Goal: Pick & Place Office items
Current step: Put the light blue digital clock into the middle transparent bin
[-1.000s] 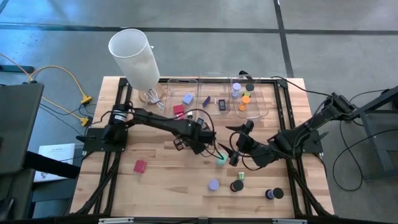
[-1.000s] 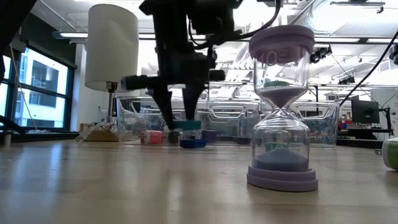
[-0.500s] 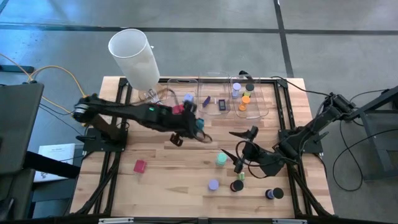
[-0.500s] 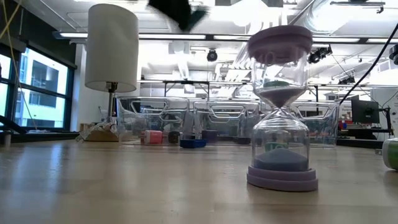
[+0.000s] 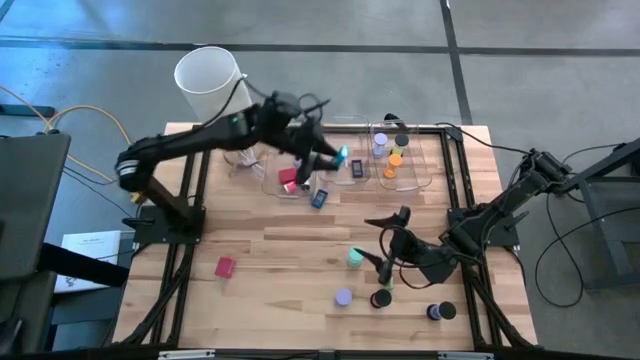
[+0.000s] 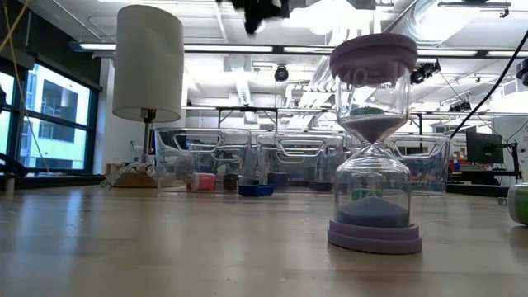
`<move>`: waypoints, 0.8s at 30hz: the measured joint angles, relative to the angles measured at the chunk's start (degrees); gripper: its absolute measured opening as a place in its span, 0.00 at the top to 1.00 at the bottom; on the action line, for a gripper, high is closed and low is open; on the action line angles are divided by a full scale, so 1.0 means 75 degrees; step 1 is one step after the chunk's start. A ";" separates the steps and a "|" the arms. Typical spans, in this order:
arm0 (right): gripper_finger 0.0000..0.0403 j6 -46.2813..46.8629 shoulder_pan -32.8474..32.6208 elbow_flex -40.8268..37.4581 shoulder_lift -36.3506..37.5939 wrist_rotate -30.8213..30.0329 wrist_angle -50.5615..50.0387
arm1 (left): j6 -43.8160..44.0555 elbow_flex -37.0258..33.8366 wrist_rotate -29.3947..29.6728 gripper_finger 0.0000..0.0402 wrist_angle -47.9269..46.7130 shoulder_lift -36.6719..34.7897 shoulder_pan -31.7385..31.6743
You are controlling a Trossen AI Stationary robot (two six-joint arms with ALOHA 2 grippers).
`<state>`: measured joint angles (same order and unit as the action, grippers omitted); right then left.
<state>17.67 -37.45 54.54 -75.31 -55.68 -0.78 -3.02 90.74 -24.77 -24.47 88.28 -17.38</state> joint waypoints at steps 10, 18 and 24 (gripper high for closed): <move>0.18 0.0099 -0.0129 0.0000 0.0000 0.0058 0.0287 | 0.1347 -0.0006 -0.0475 0.64 0.0970 0.1764 -0.1082; 0.18 0.0017 -0.0356 0.0000 0.0000 0.0052 0.0262 | 0.1711 -0.0006 0.1497 0.64 0.1072 0.2740 -0.0915; 0.18 0.0019 -0.0382 0.0000 -0.0019 0.0069 0.0160 | 0.1724 0.0000 0.2763 0.64 0.0773 0.3127 -0.0693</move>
<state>17.81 -40.32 54.54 -75.45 -55.16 0.43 9.91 90.74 -4.05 -18.68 111.73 -22.58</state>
